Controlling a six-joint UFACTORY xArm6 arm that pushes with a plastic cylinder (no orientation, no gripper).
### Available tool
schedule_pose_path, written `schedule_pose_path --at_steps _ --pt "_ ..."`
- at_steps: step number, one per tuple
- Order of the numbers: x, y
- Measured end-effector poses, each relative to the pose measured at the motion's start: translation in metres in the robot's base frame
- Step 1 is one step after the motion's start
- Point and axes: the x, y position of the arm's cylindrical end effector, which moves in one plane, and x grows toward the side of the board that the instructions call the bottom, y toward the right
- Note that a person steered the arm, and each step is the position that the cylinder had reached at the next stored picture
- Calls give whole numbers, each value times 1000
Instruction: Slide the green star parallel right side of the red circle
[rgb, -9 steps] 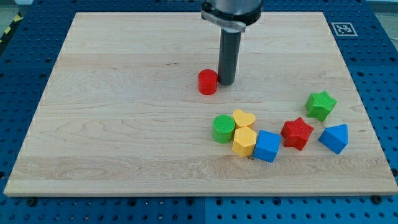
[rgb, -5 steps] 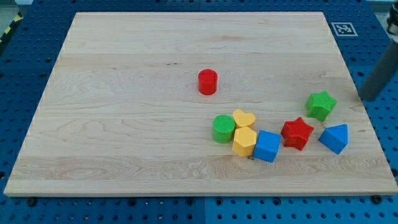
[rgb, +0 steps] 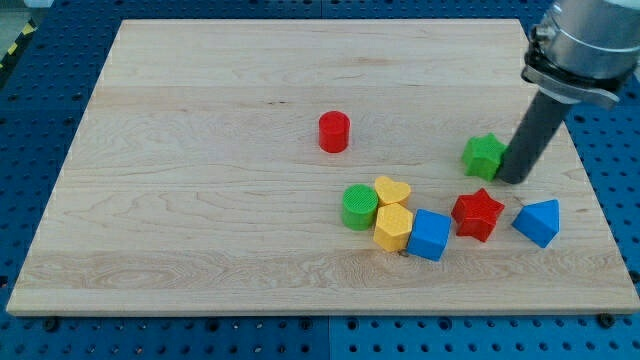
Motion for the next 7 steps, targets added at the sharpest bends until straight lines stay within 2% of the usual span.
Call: schedule_pose_path --at_steps 1,2,3,4,5,6,7 --pt "-34 -20" --pt "-49 -54" --pt "-47 -75" --pt "-20 -67" --pt "-15 -105" --pt "-15 -183" --pt "-15 -205"
